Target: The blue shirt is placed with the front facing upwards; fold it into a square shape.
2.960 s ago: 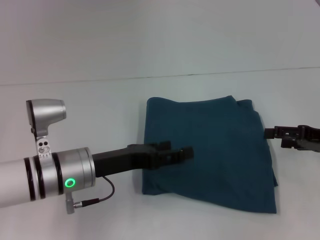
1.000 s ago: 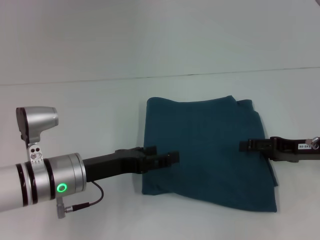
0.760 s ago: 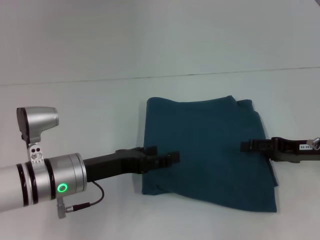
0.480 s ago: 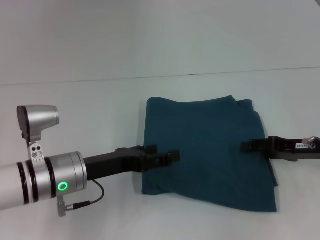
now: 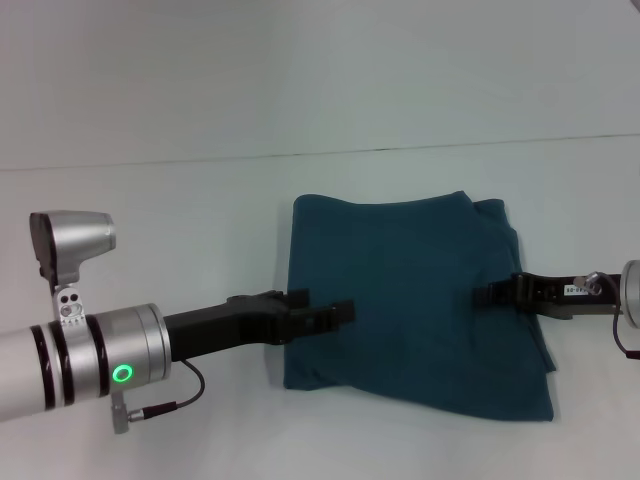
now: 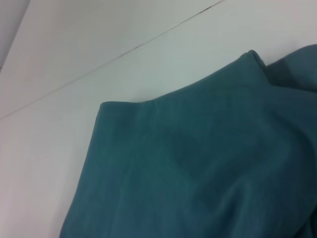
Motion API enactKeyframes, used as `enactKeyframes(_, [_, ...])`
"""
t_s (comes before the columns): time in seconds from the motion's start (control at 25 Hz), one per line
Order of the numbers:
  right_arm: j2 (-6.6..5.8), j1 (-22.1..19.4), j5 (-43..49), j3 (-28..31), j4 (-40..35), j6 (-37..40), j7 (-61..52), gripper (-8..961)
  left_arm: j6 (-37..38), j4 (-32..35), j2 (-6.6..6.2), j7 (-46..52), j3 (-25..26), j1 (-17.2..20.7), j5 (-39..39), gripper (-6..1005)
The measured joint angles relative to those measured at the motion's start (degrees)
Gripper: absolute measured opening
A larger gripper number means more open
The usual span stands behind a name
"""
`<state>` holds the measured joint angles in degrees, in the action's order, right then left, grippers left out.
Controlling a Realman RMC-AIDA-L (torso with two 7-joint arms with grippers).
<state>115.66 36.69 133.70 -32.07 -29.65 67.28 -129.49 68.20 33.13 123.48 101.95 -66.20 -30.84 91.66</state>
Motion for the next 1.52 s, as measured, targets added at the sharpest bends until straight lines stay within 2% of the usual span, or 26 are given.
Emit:
enactKeyframes(0.24, [0.15, -0.12, -0.25, 0.32, -0.42, 0.16, 0.29, 94, 0.00, 0.00, 0.00, 0.00, 0.20, 0.08, 0.00, 920])
enactKeyframes(0.56, [-0.27, -0.29, -3.33, 0.12, -0.74, 0.91, 1.00, 73, -0.01, -0.09, 0.08, 0.01, 0.60, 0.17, -0.05, 919])
enactKeyframes(0.8, [-0.57, 1.36, -3.37, 0.07, -2.17, 0.91, 0.68, 73, 0.00, -0.11, 0.09, 0.09, 1.29, 0.17, -0.04, 918])
enactKeyframes(1.36, [-3.27, 5.92, -2.83, -1.35, -2.33, 1.31, -0.83, 74, -0.06, -0.30, 0.00, 0.57, 1.94, 0.17, -0.35, 915])
enactKeyframes(1.52, [-3.55, 5.83, -2.82, -2.33, -2.36, 1.16, -1.26, 73, -0.09, -0.59, 0.00, 0.64, 2.50, 0.17, -0.42, 914])
